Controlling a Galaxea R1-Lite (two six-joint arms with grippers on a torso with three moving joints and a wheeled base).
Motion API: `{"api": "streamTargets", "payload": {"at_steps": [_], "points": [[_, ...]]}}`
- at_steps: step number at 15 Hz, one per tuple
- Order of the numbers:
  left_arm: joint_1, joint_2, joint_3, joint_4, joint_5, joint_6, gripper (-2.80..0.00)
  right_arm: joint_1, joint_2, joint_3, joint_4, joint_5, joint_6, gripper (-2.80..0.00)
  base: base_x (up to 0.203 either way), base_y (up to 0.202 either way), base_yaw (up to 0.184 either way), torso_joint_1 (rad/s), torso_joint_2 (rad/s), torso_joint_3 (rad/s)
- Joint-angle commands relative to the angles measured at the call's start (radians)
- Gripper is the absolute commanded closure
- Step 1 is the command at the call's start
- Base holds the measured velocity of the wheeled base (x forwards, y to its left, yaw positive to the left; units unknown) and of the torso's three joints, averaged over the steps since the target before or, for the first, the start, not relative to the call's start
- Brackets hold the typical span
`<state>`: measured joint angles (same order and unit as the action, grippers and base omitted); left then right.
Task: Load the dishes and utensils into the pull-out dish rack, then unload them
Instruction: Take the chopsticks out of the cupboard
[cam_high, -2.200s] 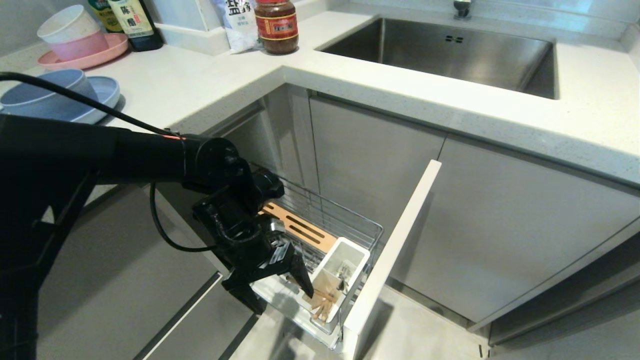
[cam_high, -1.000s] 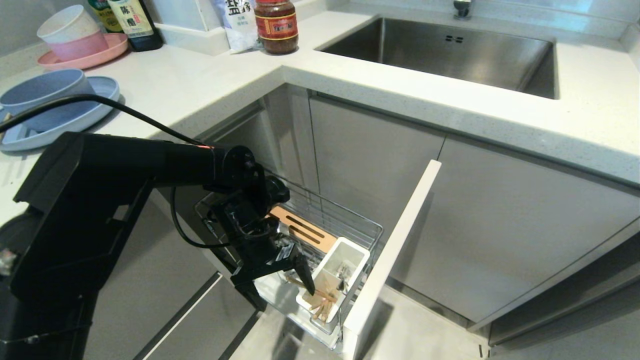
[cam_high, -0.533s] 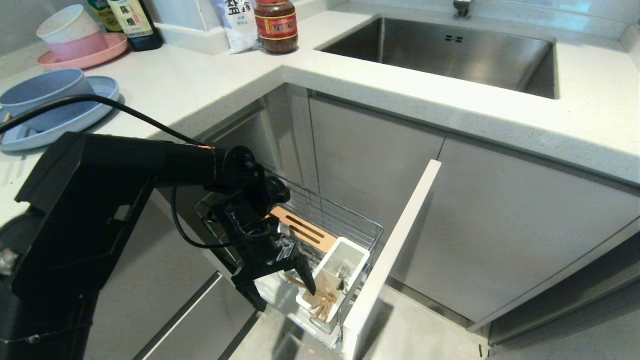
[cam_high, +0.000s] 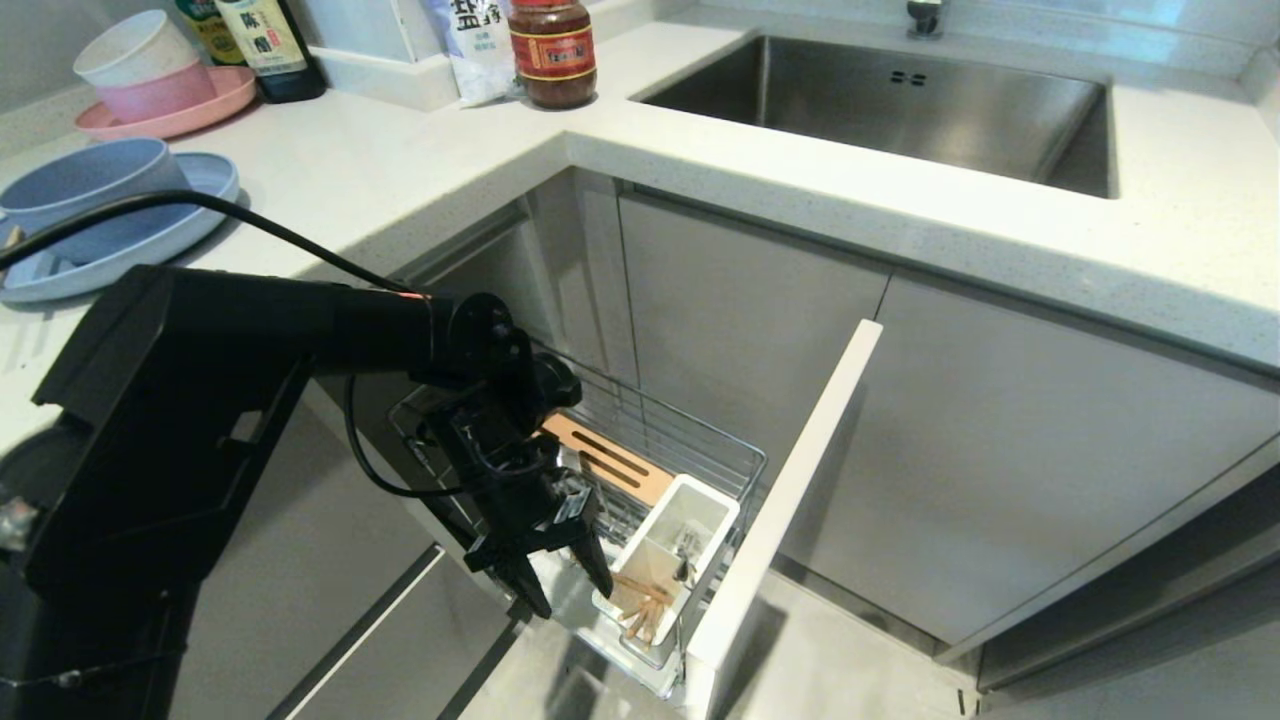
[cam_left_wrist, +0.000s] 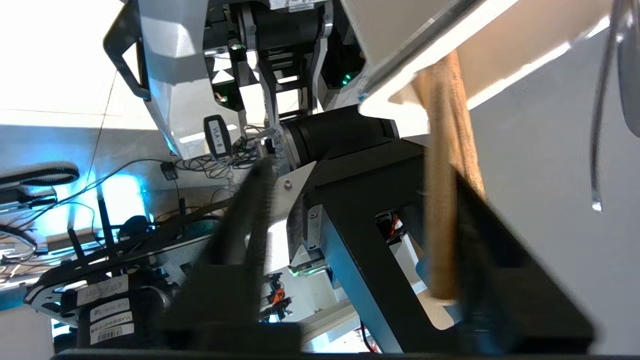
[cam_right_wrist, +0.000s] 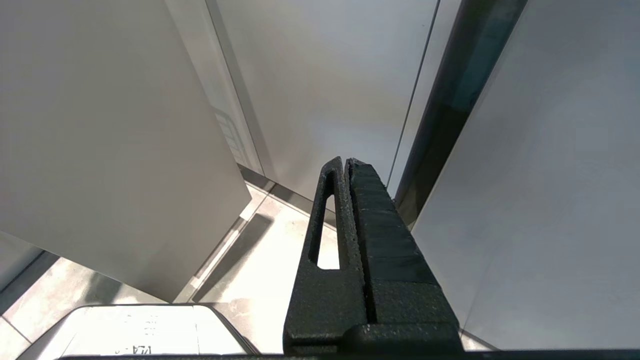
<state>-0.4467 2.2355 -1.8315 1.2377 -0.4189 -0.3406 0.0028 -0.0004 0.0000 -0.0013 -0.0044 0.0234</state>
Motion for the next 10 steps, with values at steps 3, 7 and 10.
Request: {"api": "streamTargets", "payload": {"at_steps": [3, 7, 10], "points": [[-0.007, -0.003, 0.0, 0.008, -0.03, -0.003, 0.0, 0.0, -0.004, 0.002, 0.0, 0.0, 0.0, 0.0, 0.0, 0.0, 0.0, 0.0, 0.0, 0.0], [-0.022, -0.006, 0.0, 0.03, -0.039, -0.003, 0.0, 0.0, -0.004, 0.002, 0.0, 0.0, 0.0, 0.0, 0.0, 0.0, 0.0, 0.0, 0.0, 0.0], [-0.024, -0.025, 0.0, 0.034, -0.054, -0.005, 0.0, 0.0, -0.004, 0.002, 0.0, 0.0, 0.0, 0.0, 0.0, 0.0, 0.0, 0.0, 0.0, 0.0]]}}
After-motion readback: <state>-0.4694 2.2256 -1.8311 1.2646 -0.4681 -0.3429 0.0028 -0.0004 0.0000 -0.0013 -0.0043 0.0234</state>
